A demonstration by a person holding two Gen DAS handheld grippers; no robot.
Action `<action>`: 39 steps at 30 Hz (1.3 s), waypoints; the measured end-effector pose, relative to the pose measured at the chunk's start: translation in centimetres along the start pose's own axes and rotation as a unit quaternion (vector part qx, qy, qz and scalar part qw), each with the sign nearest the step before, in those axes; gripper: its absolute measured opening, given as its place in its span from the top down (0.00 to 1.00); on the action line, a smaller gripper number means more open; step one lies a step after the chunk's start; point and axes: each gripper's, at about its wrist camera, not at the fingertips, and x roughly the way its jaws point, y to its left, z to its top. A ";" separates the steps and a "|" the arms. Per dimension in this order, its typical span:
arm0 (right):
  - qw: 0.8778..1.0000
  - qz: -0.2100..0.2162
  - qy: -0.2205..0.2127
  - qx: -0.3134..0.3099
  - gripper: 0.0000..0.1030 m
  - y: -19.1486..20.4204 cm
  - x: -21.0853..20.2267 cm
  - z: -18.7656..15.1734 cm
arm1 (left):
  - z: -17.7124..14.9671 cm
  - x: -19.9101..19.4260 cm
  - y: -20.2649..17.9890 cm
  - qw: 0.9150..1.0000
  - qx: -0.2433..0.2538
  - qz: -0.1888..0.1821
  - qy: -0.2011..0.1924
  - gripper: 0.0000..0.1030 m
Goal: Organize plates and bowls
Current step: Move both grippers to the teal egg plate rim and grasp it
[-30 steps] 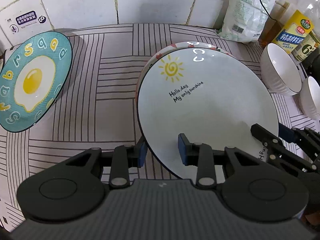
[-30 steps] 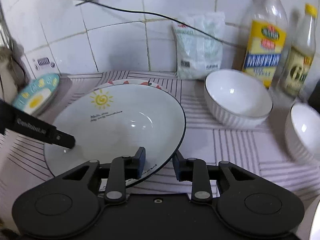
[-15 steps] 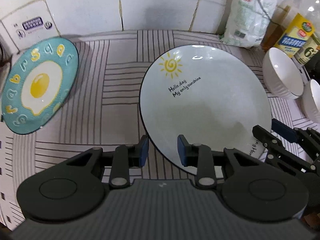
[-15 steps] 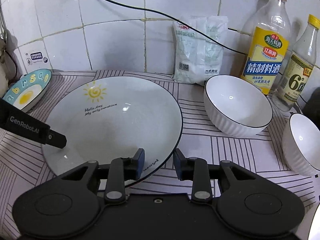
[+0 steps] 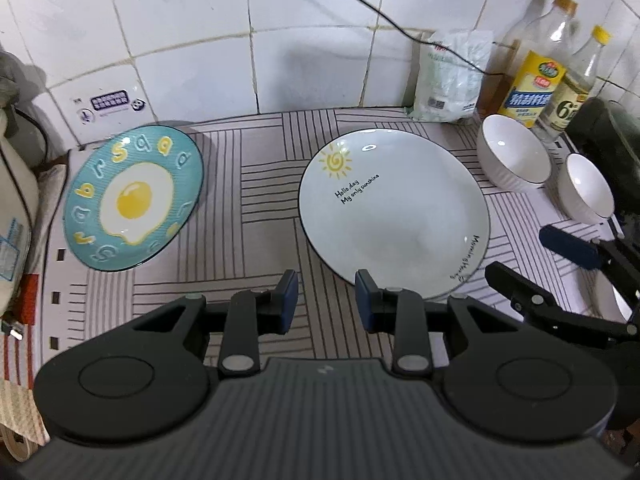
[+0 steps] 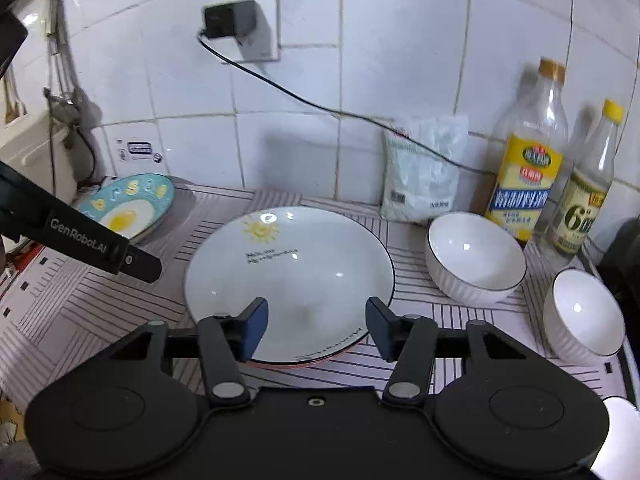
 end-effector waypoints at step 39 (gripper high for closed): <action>0.979 0.150 -0.120 -0.061 0.06 10.8 -0.8 0.2 | -9.4 -5.4 14.1 0.994 -0.068 0.045 -0.067 0.19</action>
